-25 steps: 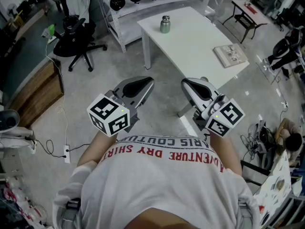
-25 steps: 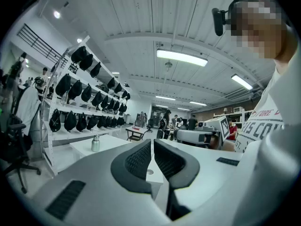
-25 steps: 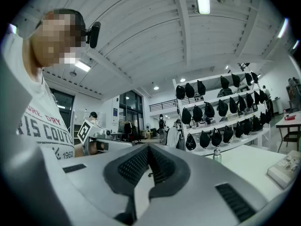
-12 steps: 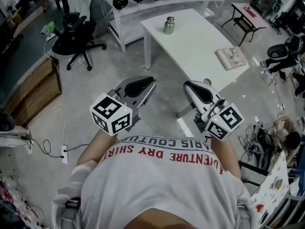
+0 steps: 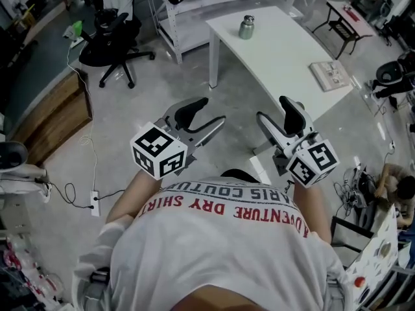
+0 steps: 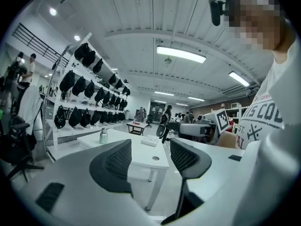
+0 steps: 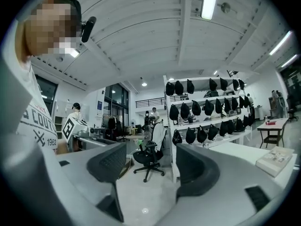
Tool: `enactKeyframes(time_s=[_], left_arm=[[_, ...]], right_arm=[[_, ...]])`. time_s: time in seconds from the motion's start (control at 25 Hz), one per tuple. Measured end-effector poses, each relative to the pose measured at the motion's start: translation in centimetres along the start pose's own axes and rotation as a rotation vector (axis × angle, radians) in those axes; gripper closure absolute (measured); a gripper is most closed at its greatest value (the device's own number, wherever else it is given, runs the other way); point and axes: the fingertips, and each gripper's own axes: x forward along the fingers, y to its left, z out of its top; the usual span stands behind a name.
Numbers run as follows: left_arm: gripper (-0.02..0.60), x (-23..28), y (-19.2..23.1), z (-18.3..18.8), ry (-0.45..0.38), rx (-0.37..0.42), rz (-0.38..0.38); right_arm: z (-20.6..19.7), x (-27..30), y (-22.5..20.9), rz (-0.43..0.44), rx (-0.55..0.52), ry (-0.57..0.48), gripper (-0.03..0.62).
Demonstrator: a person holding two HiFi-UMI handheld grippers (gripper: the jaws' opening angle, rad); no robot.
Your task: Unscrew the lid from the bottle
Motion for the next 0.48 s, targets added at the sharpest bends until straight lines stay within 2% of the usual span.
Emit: enactKeyframes(time_s=[0.24, 0.48], left_arm=[[0.293, 1.8, 2.7, -0.5, 0.032, 0.006, 0.018], [0.281, 5.7, 7.8, -0.2, 0.059, 0.001, 0.033]], right_arm=[[-0.3, 2.4, -3.0, -0.021, 0.019, -0.01, 0.266], [-0.5, 7.2, -8.0, -0.018, 0.032, -0.011, 0.263]])
